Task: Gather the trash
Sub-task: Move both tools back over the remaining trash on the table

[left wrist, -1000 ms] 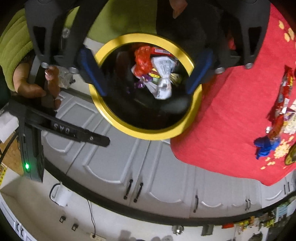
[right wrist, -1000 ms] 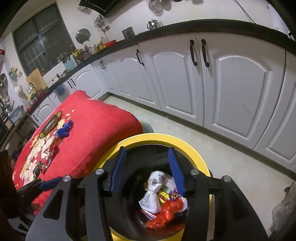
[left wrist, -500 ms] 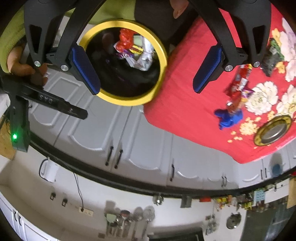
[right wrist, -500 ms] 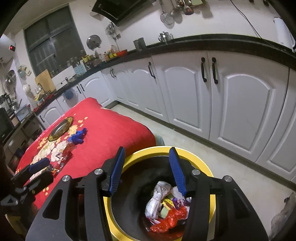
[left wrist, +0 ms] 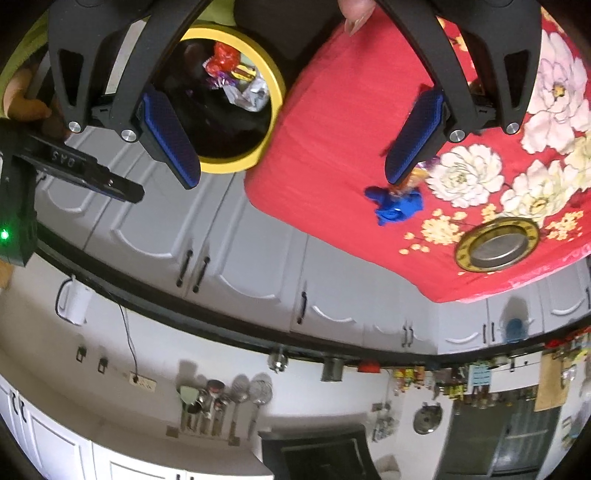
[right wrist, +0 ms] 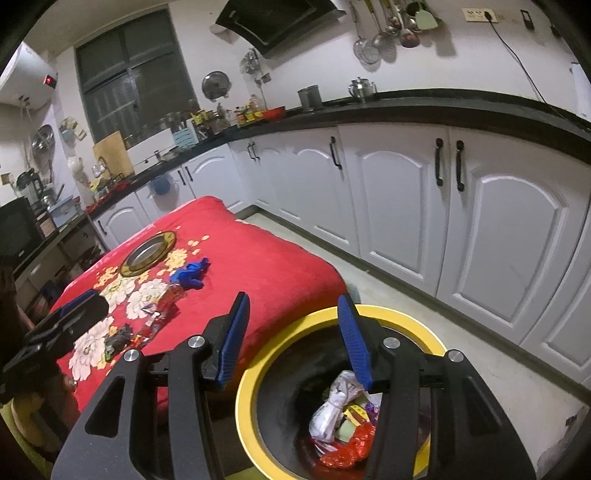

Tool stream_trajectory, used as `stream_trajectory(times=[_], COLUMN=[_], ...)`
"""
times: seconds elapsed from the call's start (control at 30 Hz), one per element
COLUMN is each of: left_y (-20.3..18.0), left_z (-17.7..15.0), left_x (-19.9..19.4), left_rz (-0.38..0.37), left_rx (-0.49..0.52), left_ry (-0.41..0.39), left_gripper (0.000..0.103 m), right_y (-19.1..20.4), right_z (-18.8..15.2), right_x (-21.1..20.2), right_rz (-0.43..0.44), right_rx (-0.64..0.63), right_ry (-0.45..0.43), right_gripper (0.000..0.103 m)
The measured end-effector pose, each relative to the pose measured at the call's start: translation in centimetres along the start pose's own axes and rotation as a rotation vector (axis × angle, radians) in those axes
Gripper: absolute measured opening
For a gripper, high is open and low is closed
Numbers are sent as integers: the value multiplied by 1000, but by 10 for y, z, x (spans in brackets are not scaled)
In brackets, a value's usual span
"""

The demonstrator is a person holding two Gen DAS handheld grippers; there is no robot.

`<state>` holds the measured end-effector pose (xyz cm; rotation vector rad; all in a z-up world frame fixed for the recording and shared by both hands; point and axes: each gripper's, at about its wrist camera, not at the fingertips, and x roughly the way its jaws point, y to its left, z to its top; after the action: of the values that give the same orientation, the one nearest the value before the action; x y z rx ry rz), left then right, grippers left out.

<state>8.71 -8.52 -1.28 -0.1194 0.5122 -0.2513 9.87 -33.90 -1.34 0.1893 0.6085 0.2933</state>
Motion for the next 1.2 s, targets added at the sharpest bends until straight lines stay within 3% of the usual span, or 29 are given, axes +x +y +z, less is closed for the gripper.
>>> stream_trajectory(times=[0.5,1.2], left_y=[47,115], left_z=[12,15], left_x=[-28,-53], left_rz=[94,224], left_rx=[-67,-53], left_ry=[-53,-41], left_gripper=[92,92], right_y=[52,140], right_z=[4,28], right_x=[12,55], right_rz=[77,222], right_rx=[-87,-206], right_ry=[23,53], right_gripper=[48,48])
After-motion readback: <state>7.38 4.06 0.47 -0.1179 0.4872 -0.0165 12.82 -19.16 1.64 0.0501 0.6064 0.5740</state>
